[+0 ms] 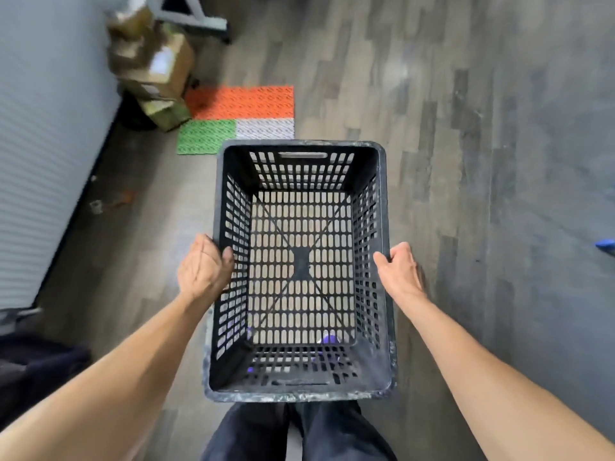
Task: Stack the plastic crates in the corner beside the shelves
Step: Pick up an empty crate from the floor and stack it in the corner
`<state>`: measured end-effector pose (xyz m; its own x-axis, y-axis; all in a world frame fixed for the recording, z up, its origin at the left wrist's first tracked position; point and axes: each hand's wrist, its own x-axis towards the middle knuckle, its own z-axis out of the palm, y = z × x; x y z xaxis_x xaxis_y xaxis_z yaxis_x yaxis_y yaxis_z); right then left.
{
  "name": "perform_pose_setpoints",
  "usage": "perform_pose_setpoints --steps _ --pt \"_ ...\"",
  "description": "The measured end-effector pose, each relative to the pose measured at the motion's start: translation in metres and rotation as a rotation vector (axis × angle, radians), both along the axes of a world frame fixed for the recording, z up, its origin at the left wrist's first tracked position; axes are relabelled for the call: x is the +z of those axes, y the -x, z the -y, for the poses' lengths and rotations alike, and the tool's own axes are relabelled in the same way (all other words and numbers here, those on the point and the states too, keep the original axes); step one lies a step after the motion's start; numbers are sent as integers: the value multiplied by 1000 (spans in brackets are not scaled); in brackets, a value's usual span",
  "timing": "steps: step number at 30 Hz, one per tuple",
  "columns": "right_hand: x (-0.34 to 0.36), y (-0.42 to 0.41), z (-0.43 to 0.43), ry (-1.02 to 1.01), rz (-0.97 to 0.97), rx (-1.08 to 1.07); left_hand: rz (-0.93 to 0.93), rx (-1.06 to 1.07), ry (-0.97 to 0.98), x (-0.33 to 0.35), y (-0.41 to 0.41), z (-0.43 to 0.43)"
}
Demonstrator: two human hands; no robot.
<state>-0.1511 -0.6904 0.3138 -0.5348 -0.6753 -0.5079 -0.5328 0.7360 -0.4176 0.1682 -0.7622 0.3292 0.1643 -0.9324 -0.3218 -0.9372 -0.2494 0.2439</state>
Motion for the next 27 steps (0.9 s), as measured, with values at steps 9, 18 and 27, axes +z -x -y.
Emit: perform_pose_setpoints --steps 9,18,27 --pt "97 -124 31 129 -71 295 20 320 100 88 -134 -69" --pt "167 -299 40 228 -57 595 43 649 228 147 -291 -142" --pt "209 -458 36 312 -13 833 10 982 328 190 -407 -220"
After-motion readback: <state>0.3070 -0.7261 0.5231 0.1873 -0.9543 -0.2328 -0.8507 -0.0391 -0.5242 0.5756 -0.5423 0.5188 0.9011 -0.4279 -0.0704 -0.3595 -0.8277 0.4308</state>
